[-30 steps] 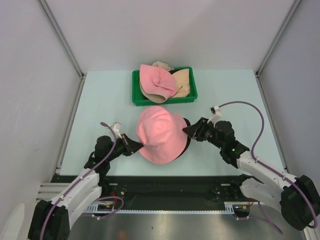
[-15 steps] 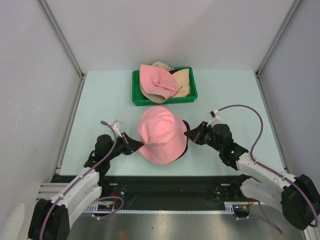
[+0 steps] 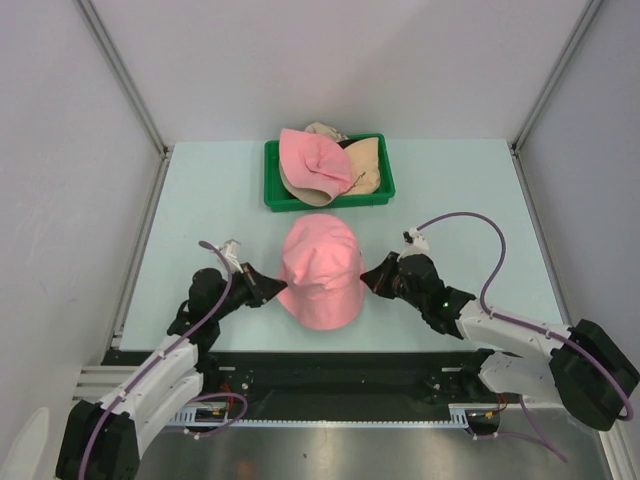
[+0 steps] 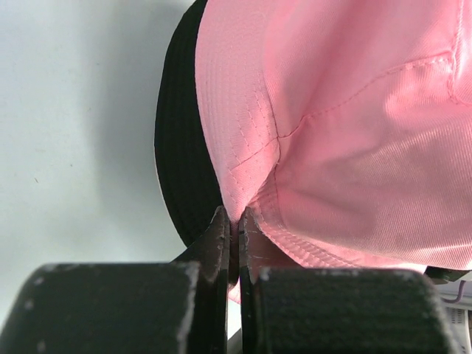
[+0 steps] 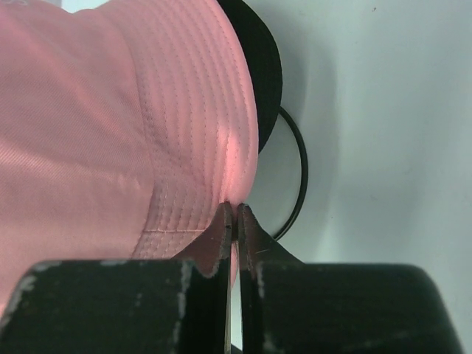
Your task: Stack the hats
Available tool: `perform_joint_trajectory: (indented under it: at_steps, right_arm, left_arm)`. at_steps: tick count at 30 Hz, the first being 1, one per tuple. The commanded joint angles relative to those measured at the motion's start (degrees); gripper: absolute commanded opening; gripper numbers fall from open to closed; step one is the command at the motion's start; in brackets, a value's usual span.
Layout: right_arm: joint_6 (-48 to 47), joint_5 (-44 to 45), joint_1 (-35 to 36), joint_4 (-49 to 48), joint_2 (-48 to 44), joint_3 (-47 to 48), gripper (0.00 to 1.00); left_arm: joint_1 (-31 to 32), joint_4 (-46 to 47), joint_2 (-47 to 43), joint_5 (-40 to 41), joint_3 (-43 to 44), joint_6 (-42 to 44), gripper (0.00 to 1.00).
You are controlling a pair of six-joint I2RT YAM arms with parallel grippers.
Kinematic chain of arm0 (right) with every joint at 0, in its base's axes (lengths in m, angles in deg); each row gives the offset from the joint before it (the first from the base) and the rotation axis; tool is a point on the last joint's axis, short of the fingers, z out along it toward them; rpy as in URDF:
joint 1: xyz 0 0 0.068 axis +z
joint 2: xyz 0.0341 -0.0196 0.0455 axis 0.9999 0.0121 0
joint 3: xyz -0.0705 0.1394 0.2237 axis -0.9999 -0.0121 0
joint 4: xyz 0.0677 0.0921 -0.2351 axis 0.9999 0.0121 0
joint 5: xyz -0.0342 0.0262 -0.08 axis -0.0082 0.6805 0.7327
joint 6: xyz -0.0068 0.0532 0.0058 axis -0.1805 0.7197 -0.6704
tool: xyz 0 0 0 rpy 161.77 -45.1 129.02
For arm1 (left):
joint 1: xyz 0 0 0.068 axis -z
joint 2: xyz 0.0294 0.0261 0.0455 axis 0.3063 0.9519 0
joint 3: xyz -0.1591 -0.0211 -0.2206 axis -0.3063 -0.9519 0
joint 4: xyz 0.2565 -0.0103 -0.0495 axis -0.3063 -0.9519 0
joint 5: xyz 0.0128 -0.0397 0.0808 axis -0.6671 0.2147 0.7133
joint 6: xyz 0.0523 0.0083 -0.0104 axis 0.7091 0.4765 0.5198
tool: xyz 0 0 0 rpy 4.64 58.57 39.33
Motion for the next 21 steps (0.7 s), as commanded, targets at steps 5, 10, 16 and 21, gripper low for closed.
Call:
perform_joint_trajectory:
  at_steps: [5,10,16,21]
  right_arm:
    - [-0.9,11.1,4.2,15.3,5.1,0.1,0.00]
    - [-1.2,13.0,4.8,17.5,2.3,1.5,0.00]
    - [-1.6,16.2,5.0,21.7,-6.2,2.2,0.53]
    - [-2.8,21.0,5.0,30.5,-15.5,5.8,0.79]
  left_arm:
    - [0.2,-6.1,-1.0,5.5,1.3,0.1,0.00]
    - [0.2,-12.0,-4.6,9.1,4.0,-0.2,0.21]
    - [-0.1,-22.7,-7.8,14.8,9.8,0.2,1.00]
    - [-2.7,-31.6,-7.2,19.2,19.2,4.7,1.00]
